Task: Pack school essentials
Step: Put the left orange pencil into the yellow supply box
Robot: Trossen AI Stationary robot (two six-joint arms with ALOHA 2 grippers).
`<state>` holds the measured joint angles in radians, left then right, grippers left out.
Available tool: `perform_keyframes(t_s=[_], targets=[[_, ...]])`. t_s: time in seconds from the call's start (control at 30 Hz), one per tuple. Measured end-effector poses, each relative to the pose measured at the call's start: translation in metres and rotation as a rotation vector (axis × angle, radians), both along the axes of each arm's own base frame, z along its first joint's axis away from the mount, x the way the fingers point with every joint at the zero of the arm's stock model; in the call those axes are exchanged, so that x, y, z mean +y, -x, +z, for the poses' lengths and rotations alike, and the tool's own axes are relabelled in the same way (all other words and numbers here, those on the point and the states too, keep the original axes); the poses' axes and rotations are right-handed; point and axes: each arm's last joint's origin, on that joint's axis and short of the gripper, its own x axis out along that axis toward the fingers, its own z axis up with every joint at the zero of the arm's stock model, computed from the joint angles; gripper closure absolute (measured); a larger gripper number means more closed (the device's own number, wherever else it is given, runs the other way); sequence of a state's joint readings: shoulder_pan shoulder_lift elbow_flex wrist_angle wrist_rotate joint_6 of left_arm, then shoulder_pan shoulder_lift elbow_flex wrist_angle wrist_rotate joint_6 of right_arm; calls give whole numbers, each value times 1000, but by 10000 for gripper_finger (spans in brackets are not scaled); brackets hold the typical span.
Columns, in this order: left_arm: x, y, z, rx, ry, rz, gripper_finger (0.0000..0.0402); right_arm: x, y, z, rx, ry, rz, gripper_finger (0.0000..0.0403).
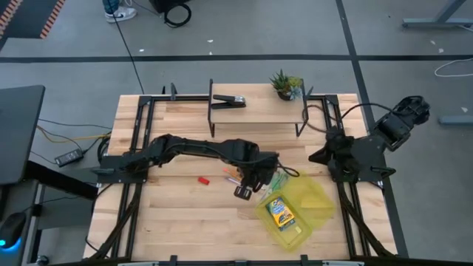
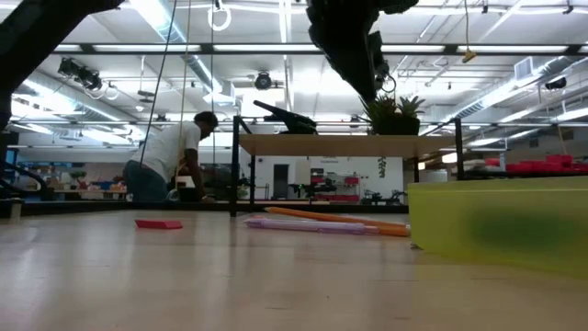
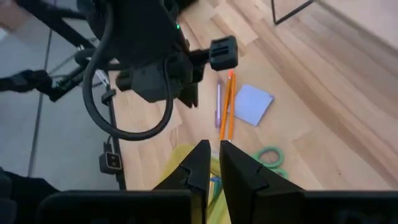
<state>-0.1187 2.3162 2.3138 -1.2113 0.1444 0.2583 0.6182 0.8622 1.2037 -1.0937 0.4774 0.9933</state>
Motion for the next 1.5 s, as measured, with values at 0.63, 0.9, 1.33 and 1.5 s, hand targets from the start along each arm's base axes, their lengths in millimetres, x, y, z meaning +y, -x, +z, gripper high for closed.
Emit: perform_keyframes(t_s=[0.63,0.9,1.33,1.5], targets=[[5,-25,-67,71,-56,-34,269,-29,34,13,-162,70,-95,361],[4,-32,-87,75,-124,-20,293,-30,34,13,-164,81,-102,361],[-1,-34,-101,91,-193,-21,294,-30,35,12,-160,91,-100,361],[-4,-34,-103,91,-196,-30,294,-31,35,12,-164,101,-112,361]])
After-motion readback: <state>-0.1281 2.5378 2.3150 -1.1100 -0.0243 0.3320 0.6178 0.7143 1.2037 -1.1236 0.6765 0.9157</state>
